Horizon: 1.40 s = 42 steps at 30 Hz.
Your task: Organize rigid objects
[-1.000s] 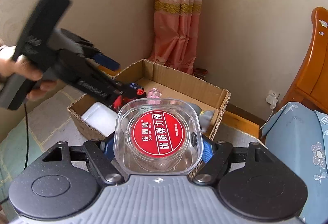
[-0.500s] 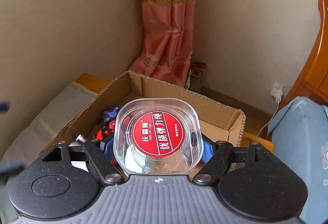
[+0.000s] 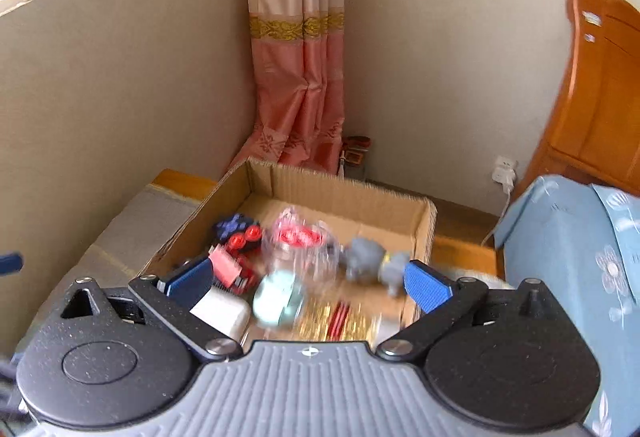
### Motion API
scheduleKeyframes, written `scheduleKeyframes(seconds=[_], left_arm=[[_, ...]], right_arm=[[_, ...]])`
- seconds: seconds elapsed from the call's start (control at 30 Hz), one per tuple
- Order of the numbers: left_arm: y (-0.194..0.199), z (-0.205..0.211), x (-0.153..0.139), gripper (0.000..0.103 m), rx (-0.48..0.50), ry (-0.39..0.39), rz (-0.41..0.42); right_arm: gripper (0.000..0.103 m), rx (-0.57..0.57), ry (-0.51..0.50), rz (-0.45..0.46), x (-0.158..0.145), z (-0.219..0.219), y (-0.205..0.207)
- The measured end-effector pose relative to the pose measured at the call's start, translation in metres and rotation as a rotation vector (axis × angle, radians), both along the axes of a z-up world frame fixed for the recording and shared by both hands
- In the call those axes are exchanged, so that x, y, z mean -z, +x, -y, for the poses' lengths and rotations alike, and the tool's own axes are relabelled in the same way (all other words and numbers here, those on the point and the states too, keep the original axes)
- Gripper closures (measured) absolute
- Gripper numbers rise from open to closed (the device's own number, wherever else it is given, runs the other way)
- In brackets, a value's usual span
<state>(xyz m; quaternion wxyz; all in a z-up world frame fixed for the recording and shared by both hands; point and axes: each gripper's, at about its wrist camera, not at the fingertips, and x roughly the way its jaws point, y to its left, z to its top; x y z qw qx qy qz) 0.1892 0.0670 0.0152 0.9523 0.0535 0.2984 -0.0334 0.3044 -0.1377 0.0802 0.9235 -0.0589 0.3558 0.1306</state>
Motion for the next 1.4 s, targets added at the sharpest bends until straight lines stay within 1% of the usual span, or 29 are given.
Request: scheduleKeyframes(seconds=[0.07, 0.13, 0.23, 0.33, 0.5, 0.6, 0.7, 0.8, 0.93, 1.4], left_arm=[[-0.005, 0.003, -0.003, 0.001, -0.026, -0.001, -0.012], [-0.011, 0.005, -0.004, 0.001, -0.058, -0.020, -0.040], [-0.020, 0.009, -0.006, 0.001, -0.090, -0.046, -0.071], [-0.027, 0.016, -0.006, 0.001, -0.083, -0.041, -0.096], [-0.041, 0.028, -0.010, 0.001, -0.071, -0.019, -0.109], [-0.043, 0.035, -0.012, 0.001, -0.070, -0.006, -0.114], [-0.046, 0.040, -0.015, 0.001, -0.055, -0.010, -0.112], [-0.048, 0.045, -0.016, 0.001, -0.055, 0.004, -0.110], [-0.047, 0.045, -0.015, 0.001, -0.066, 0.011, -0.117], [-0.049, 0.049, -0.016, 0.001, -0.059, 0.017, -0.117]], right_arm=[[0.000, 0.044, -0.012, 0.017, 0.004, 0.002, -0.027], [0.000, 0.101, -0.037, 0.022, 0.012, 0.003, -0.054], [0.000, 0.200, -0.069, -0.004, 0.026, 0.002, -0.087], [0.000, 0.233, -0.035, -0.042, 0.037, 0.001, -0.113], [0.000, 0.274, -0.021, -0.061, 0.044, 0.000, -0.140], [0.000, 0.291, -0.017, -0.050, 0.042, -0.001, -0.148], [0.000, 0.293, -0.010, -0.044, 0.039, 0.001, -0.150], [0.000, 0.299, 0.001, -0.033, 0.037, 0.003, -0.152], [0.000, 0.311, 0.004, -0.028, 0.036, 0.006, -0.152], [0.000, 0.304, 0.005, -0.020, 0.035, 0.005, -0.154]])
